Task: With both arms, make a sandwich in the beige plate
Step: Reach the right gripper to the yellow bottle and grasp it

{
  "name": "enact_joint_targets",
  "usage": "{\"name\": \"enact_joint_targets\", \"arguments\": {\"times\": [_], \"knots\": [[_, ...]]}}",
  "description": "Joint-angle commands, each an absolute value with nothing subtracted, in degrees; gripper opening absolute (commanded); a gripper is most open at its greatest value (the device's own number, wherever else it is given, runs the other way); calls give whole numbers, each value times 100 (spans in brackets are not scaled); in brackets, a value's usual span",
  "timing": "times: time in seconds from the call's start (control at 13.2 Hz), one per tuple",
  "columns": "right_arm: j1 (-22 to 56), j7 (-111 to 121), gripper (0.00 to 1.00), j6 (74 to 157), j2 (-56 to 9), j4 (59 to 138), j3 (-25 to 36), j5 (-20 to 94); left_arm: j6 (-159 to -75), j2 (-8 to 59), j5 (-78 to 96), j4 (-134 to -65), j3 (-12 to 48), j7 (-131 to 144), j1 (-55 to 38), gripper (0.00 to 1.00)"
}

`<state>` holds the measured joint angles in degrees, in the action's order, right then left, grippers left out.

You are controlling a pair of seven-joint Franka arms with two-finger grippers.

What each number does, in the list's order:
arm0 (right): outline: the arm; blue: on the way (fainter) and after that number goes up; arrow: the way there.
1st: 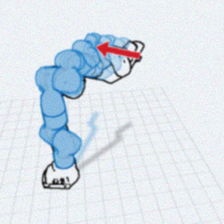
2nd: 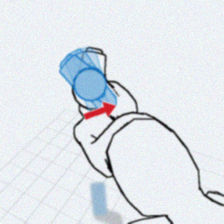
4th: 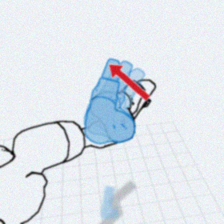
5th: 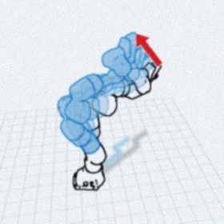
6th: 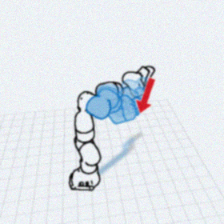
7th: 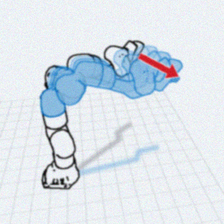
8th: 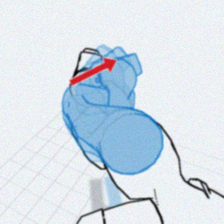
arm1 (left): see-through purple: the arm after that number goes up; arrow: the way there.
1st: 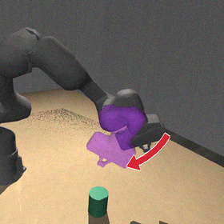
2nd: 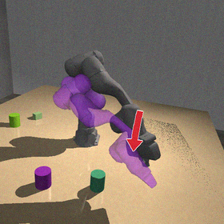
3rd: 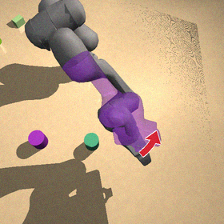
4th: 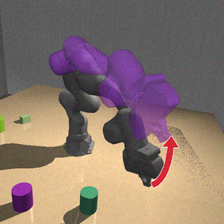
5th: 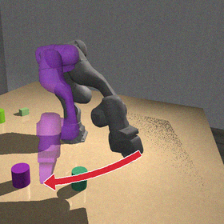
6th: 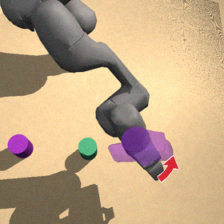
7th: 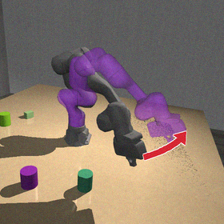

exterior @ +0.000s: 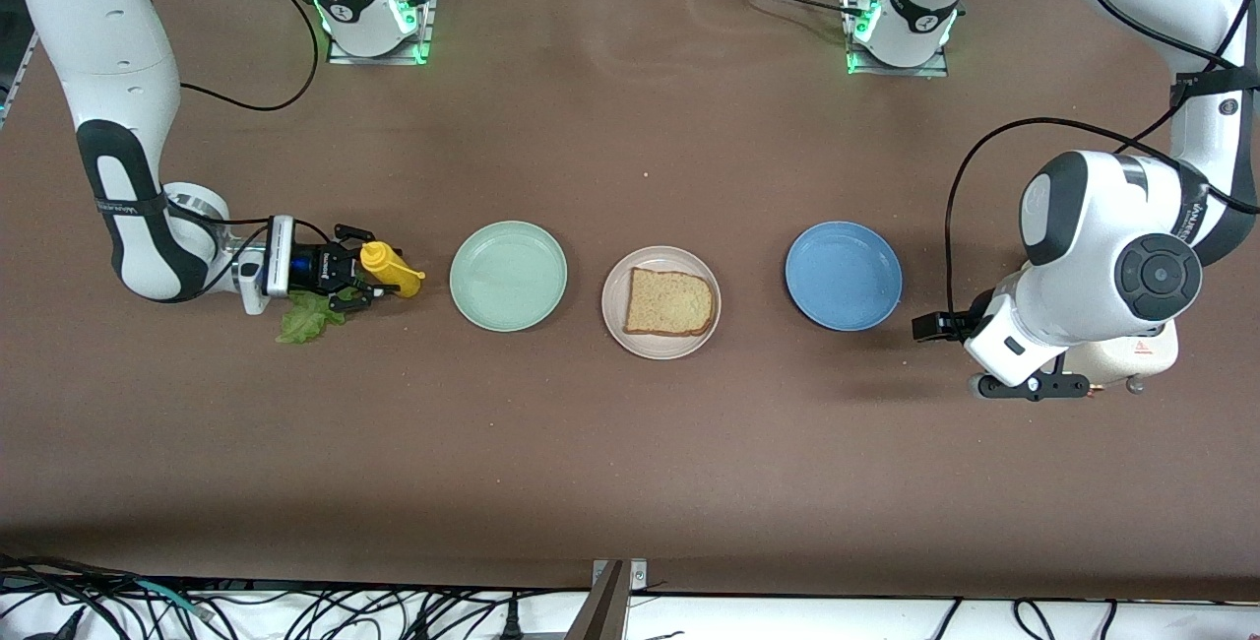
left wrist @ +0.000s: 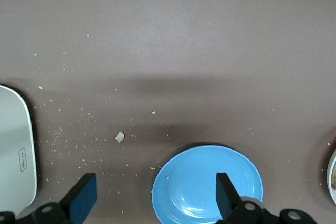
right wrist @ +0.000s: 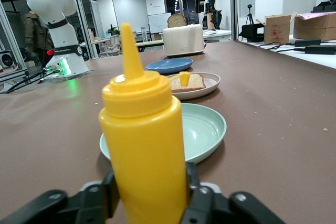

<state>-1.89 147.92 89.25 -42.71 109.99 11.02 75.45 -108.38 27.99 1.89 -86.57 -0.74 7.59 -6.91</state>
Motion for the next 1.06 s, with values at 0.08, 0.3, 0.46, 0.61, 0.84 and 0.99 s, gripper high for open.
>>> {"name": "enact_joint_targets", "arguments": {"times": [0.08,0.3,0.46,0.61,0.84,0.99], "knots": [[-229,14863,0,8807,-4307,10776,1063,7576,-10714,2698,-35,-8657,-62,966,-747,100],[-88,14180,0,8807,-4114,10468,1072,7332,-10714,2707,-35,-8657,-62,1046,-747,100],[122,13337,0,8842,-3894,10197,1099,7033,-10714,2707,-35,-8657,-61,1046,-747,100],[297,12459,0,8885,-3850,9741,1090,6690,-10714,2698,-26,-8657,-53,1055,-747,100],[754,11289,0,9288,-3858,9098,1107,6101,-10635,2663,-26,-8657,-62,1055,-721,100],[1097,10498,0,9622,-3858,8799,1107,5689,-10495,2611,-26,-8657,-79,1046,-660,100]]}}
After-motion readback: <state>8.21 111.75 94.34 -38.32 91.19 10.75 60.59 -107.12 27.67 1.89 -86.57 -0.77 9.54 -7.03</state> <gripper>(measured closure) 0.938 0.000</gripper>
